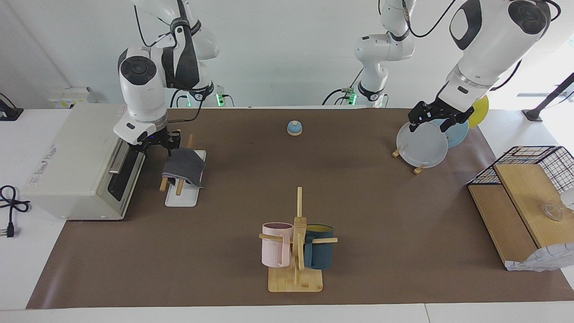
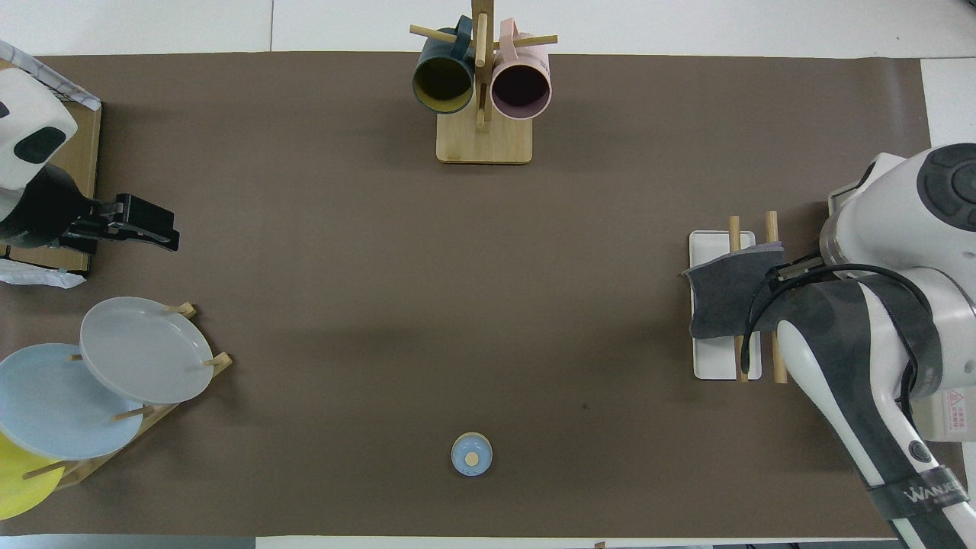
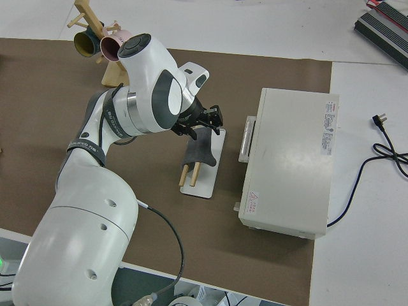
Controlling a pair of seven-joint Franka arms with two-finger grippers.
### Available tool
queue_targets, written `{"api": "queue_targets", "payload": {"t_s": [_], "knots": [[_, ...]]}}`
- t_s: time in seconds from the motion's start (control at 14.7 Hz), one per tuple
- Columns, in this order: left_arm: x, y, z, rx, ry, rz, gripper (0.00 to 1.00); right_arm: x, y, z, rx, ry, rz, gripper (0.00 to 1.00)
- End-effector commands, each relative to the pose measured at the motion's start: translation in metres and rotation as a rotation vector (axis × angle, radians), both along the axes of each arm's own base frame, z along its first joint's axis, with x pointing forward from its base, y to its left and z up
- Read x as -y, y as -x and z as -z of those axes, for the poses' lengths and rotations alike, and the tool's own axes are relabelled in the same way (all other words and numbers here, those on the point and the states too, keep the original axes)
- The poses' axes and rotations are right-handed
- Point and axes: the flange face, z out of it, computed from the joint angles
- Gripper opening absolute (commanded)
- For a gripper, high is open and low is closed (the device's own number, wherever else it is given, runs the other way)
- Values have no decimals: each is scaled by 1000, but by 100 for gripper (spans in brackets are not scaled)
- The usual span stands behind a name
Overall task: Fold towel and hang on rack
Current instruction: 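Drape the towel over the wooden rods with the right gripper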
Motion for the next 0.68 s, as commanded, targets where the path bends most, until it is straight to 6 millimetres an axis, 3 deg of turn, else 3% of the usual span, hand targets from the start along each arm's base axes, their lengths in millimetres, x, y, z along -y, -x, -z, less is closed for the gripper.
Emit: {"api": "queue_targets", "payload": {"t_s": [0.0, 0.48, 0.61], "knots": [[-4, 5, -7, 6, -19, -1, 100, -2, 0, -30, 10, -17, -11, 100], [-8, 6, -7, 10, -18, -12, 100, 3, -17, -95, -27, -108, 77, 100], [-7, 6, -7, 11, -18, -11, 100, 3, -14, -105, -14, -108, 81, 100]]}}
